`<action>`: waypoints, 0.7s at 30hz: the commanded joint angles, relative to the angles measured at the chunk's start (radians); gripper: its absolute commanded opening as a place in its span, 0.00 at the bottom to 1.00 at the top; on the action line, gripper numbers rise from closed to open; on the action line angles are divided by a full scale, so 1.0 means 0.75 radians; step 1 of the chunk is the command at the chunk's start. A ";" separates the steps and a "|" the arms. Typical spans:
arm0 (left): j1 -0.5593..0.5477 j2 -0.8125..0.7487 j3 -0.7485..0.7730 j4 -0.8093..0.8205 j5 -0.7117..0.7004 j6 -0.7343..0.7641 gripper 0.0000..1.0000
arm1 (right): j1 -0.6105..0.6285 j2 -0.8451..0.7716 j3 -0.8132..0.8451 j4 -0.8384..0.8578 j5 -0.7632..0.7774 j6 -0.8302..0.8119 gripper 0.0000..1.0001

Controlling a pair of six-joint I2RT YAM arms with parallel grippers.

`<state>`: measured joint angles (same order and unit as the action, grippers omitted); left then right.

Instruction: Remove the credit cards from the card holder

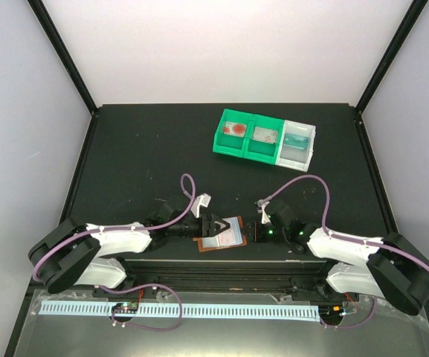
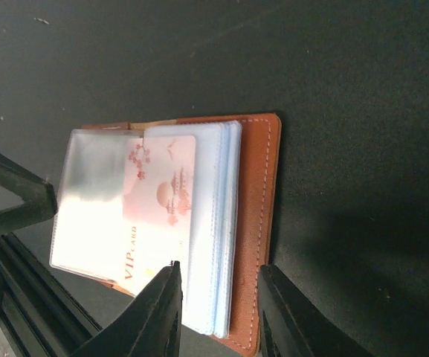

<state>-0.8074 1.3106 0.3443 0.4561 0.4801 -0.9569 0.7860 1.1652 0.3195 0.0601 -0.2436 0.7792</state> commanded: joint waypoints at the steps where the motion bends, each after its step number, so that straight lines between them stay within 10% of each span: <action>1: 0.000 -0.071 0.017 -0.109 -0.119 0.038 0.61 | 0.007 -0.063 0.042 -0.067 0.077 -0.027 0.31; 21: 0.060 0.084 -0.073 0.001 -0.089 -0.016 0.50 | 0.010 0.200 0.154 0.076 -0.021 -0.012 0.20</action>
<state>-0.7670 1.3388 0.2962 0.3996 0.3935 -0.9588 0.7860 1.2747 0.4065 0.0666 -0.2405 0.7681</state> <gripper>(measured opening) 0.508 0.199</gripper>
